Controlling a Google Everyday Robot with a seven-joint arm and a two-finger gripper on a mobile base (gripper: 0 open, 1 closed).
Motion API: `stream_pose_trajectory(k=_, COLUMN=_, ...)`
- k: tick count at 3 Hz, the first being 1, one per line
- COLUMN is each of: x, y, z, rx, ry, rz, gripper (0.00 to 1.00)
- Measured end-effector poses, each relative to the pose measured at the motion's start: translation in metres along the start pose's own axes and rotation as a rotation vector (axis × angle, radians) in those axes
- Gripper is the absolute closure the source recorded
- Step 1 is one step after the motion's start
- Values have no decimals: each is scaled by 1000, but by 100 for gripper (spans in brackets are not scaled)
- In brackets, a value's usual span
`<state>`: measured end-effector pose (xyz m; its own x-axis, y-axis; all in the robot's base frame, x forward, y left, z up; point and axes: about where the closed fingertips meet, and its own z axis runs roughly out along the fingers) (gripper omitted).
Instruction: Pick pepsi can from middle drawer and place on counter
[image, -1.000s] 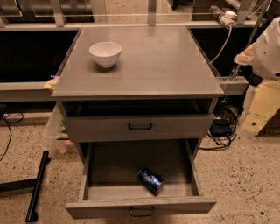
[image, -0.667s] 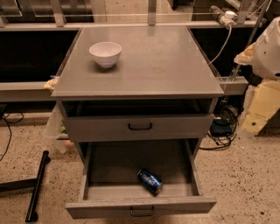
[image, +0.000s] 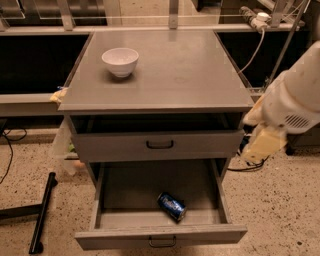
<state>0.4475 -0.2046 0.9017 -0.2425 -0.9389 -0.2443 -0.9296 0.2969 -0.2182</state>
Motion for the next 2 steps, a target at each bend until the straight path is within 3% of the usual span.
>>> stream_pose_trajectory(k=1, x=4, y=7, z=95, rx=-47, ry=-6, rz=44, gripper=64)
stream_pose_trajectory(k=2, x=-3, y=-6, z=107, rx=1, ry=-41, rz=50, gripper=87)
